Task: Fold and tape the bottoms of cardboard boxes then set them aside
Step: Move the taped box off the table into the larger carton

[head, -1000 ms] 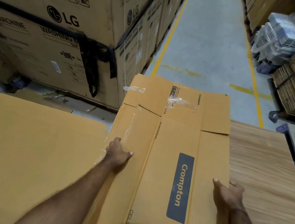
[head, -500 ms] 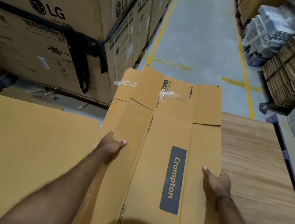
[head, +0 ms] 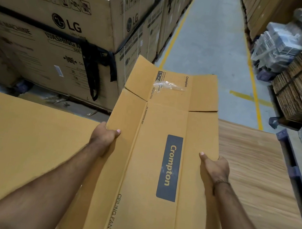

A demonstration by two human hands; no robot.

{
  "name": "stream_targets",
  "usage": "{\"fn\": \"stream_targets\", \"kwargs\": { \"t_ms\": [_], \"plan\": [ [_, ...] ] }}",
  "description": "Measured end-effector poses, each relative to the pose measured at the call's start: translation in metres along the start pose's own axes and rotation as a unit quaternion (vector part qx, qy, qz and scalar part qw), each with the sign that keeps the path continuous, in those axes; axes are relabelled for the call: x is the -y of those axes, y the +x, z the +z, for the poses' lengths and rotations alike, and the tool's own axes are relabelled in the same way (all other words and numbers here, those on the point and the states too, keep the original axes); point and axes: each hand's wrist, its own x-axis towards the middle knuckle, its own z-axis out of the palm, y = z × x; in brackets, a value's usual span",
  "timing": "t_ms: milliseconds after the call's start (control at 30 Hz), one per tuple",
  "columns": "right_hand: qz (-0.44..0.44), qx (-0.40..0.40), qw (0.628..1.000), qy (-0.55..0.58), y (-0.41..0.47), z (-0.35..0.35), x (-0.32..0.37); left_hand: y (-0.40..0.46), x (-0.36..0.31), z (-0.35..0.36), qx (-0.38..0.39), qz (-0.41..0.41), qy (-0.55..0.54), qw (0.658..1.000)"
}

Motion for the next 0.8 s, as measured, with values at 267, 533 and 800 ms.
{"fn": "stream_targets", "kwargs": {
  "t_ms": [267,533,800],
  "plan": [
    [-0.086,0.049,0.995,0.005,-0.032,-0.022,0.065,-0.069,-0.023,-0.075,-0.105,0.020,-0.045,0.993],
    [-0.166,0.137,0.977,0.001,-0.114,-0.033,0.123,-0.181,0.001,-0.175,-0.220,-0.028,-0.103,0.970],
    [-0.264,0.262,0.928,-0.023,-0.249,0.025,0.123,-0.307,0.127,-0.274,-0.333,-0.104,-0.176,0.920]
  ]
}}
